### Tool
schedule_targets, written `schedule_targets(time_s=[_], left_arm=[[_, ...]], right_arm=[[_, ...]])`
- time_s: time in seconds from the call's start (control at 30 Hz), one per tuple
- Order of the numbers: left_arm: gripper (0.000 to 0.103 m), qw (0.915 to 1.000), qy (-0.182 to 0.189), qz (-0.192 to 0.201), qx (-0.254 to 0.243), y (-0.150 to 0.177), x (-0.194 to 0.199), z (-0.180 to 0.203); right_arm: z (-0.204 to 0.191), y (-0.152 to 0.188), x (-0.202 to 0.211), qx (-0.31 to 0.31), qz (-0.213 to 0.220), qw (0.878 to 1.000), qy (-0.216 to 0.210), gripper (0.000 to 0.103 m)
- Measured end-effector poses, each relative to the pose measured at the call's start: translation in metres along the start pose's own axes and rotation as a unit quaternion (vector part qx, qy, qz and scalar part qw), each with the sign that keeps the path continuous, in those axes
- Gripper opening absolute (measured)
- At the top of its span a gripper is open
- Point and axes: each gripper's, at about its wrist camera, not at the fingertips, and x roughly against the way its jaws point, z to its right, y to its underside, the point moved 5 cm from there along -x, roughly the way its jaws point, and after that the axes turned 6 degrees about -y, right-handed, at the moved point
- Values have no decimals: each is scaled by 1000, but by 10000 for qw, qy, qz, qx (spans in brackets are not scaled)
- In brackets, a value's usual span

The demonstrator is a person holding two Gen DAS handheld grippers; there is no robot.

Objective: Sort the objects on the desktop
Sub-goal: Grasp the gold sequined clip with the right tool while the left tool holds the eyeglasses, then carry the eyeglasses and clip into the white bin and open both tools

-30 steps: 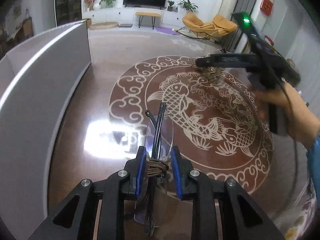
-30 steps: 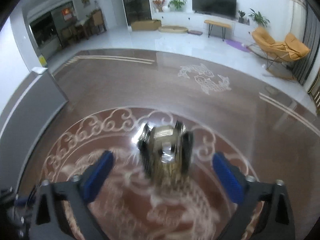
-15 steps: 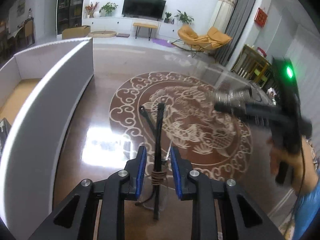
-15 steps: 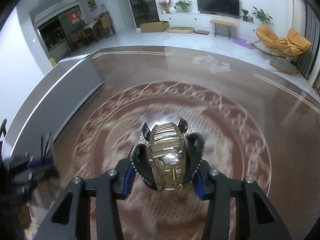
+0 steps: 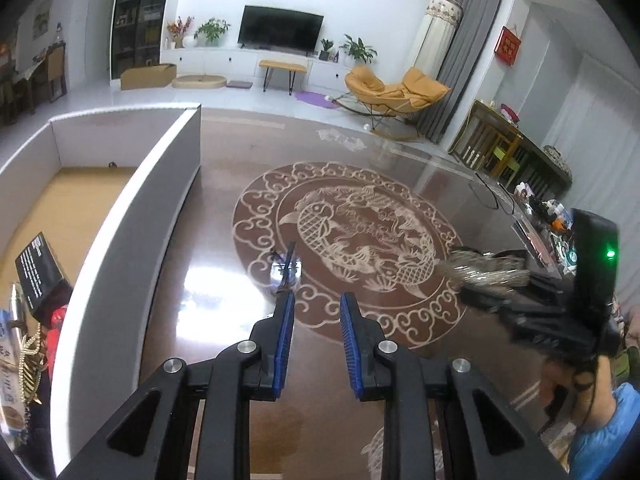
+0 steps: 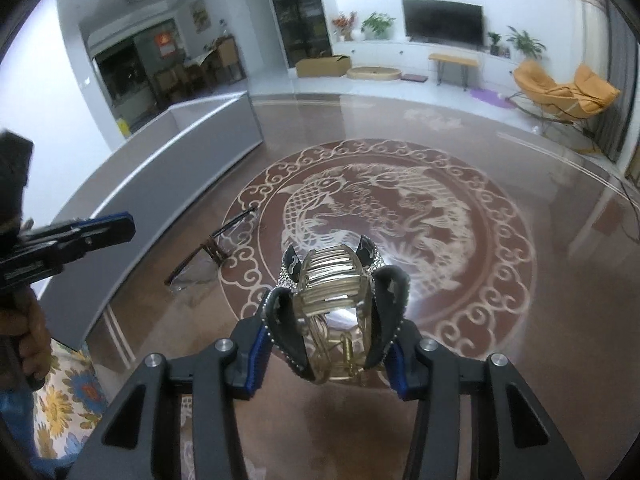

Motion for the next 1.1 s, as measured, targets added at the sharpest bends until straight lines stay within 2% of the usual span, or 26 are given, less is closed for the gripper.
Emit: schedule_targets(time_s=[0.13,0.27,0.37,0.43,0.47,0.5,0.53,0.57,0.73,0.97,1.1], left_arm=[[28,9975,223,-512,-421,8,-33,1],[40,9938,-117,-736,-829,13,-70,5],[41,9900,-467,-911,-965,12,-99,6],[41,9890,-482,-942,-1030,14,-107,9],[39,9884,-484,-926,-1102,14,-111,12],[32,9877,-550,-846,-1191,14,-112,15],[14,9864,-647,-786,-1290,14,-113,16],[11,9857,-667,-743,-1354,14,-113,18],[10,9913,-561,-436,-1106,12,-97,16],[10,9980,-171,151,-587,-1,-34,18],[10,9987,82,427,-261,-13,4,15]], right_arm=[[1,7,12,-122,52,9999,-44,48],[-6,17,16,-187,77,9996,-199,48],[-12,23,18,-205,77,9994,-271,48],[-14,24,20,-211,85,9993,-302,48],[-16,26,23,-209,101,9992,-315,48],[-17,26,25,-208,108,9992,-320,48],[-20,27,28,-200,113,9992,-325,48],[-22,28,30,-185,118,9993,-318,48],[-27,29,40,-133,211,9993,-295,48],[-24,35,41,-186,188,9993,-254,48],[-24,36,42,-226,193,9992,-251,48]])
